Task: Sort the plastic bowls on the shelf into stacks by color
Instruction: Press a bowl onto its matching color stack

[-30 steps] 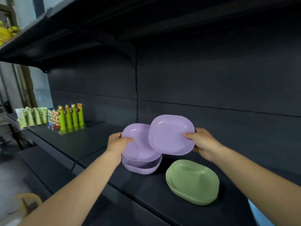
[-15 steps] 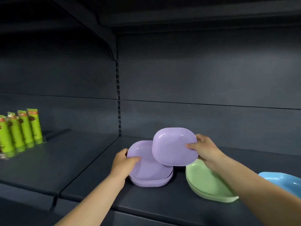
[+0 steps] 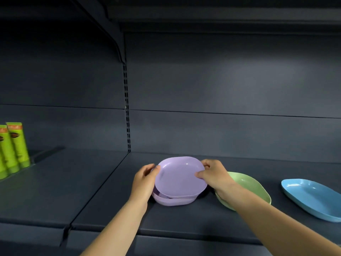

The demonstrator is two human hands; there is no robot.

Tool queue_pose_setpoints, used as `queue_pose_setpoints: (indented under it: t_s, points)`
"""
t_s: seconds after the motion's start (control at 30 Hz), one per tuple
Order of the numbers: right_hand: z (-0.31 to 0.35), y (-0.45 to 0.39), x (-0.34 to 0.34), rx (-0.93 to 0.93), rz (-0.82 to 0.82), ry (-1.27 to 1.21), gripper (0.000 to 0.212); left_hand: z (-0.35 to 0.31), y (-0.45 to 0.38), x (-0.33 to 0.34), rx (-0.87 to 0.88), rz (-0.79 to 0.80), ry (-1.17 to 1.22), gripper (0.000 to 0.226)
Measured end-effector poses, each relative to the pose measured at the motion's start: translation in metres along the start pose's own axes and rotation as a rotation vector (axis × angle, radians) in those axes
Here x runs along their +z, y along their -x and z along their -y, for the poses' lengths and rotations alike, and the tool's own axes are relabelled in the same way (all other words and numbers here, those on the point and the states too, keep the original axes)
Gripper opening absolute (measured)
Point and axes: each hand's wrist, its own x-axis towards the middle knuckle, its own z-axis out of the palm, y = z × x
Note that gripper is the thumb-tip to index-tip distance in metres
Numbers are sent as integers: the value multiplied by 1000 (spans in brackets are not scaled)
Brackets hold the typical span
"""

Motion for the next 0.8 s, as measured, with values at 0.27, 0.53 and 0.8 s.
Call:
queue_pose_setpoints:
  t_s: [0.27,0.53,0.8]
  points:
    - [0,-3,22,-6,-33,45,25,2,-2,-4,1,31,-8,23]
    - [-12,0,38,26,1,19,57,1,-3,-4,5,99,-135,48]
    - [-20,4,39,20,46,-104,54,6,-9,-5,34,117,-271,34]
